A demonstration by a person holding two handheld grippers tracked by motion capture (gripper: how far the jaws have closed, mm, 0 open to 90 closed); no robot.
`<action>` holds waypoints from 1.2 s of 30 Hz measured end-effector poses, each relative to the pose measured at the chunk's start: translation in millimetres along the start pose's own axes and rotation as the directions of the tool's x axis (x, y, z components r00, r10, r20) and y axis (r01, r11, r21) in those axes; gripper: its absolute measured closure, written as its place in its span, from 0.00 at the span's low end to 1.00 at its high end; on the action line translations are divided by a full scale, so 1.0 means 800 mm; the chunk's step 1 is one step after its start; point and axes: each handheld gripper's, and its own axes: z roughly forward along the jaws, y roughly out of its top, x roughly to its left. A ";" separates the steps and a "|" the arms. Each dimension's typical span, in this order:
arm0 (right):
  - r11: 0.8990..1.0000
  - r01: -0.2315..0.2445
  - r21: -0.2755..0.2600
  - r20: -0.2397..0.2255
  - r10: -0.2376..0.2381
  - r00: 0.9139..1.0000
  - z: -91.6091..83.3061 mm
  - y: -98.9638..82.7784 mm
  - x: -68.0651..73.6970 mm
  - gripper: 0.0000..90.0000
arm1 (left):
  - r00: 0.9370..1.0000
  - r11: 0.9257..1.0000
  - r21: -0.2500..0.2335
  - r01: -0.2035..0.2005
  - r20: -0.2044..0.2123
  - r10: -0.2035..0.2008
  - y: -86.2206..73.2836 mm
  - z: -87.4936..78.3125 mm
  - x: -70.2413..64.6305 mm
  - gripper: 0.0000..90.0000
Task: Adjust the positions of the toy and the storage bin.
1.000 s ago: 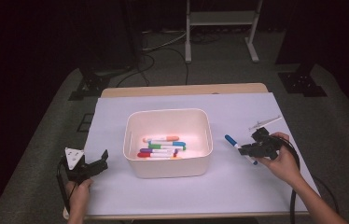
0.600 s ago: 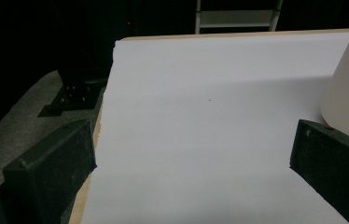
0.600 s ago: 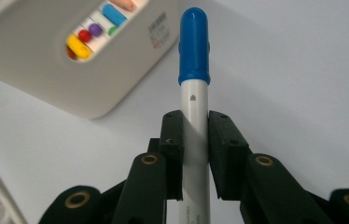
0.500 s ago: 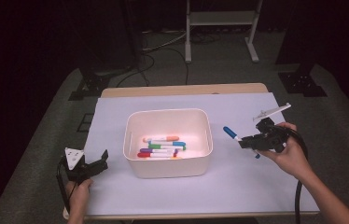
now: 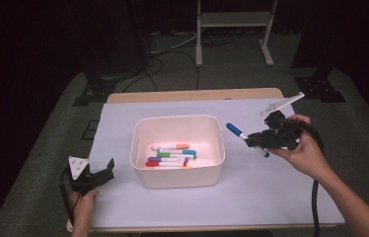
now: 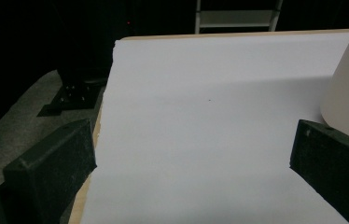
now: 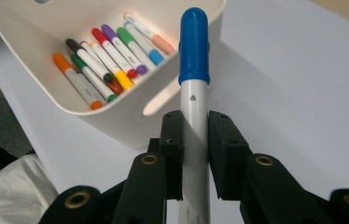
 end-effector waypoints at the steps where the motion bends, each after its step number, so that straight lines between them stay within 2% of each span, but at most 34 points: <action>1: 1.000 0.009 -0.005 -0.022 -0.009 1.000 0.000 0.007 0.005 0.84 | 1.000 1.000 0.000 -0.004 0.000 0.004 0.000 0.000 0.000 0.00; 9: 0.997 0.076 -0.003 -0.078 -0.076 0.994 0.011 0.032 0.032 0.84 | 1.000 1.000 0.000 0.001 0.000 -0.001 0.000 0.000 0.000 0.00; 16: 0.991 0.136 -0.003 -0.128 -0.135 0.983 0.024 0.052 0.054 0.84 | 1.000 1.000 0.001 0.001 0.001 -0.001 0.000 0.000 0.001 0.00; 18: 0.987 0.159 0.000 -0.153 -0.157 0.976 0.032 0.062 0.064 0.84 | 1.000 1.000 0.002 0.000 0.002 -0.001 0.000 0.000 0.001 0.00; 20: 0.986 0.165 0.002 -0.162 -0.162 0.973 0.035 0.065 0.068 0.84 | 1.000 1.000 0.003 0.000 0.002 0.000 0.000 0.000 0.001 0.00; 21: 0.982 0.190 0.001 -0.173 -0.187 0.967 0.043 0.071 0.074 0.84 | 1.000 1.000 0.004 0.003 0.003 -0.003 0.000 0.000 0.001 0.00; 22: 0.982 0.190 0.001 -0.173 -0.187 0.967 0.043 0.071 0.074 0.84 | 1.000 1.000 0.004 0.003 0.003 -0.003 0.000 0.000 0.001 0.00; 23: 0.979 0.204 0.006 -0.194 -0.199 0.961 0.052 0.076 0.080 0.84 | 1.000 1.000 0.004 0.004 0.003 -0.004 0.000 0.001 0.001 0.00; 25: 0.975 0.221 0.002 -0.208 -0.216 0.954 0.061 0.081 0.084 0.84 | 1.000 1.000 0.003 0.003 0.003 -0.003 0.000 0.000 0.001 0.00; 32: 0.965 0.260 0.009 -0.263 -0.249 0.932 0.098 0.094 0.099 0.84 | 1.000 1.000 0.002 0.001 0.003 -0.001 0.000 0.000 0.001 0.00; 35: 0.964 0.265 0.016 -0.274 -0.251 0.929 0.108 0.097 0.103 0.84 | 1.000 1.000 0.000 0.003 0.002 -0.003 0.000 0.000 0.000 0.00; 36: 0.963 0.270 0.013 -0.281 -0.255 0.925 0.113 0.099 0.104 0.84 | 1.000 1.000 -0.002 0.005 0.002 -0.005 0.000 0.000 0.000 0.00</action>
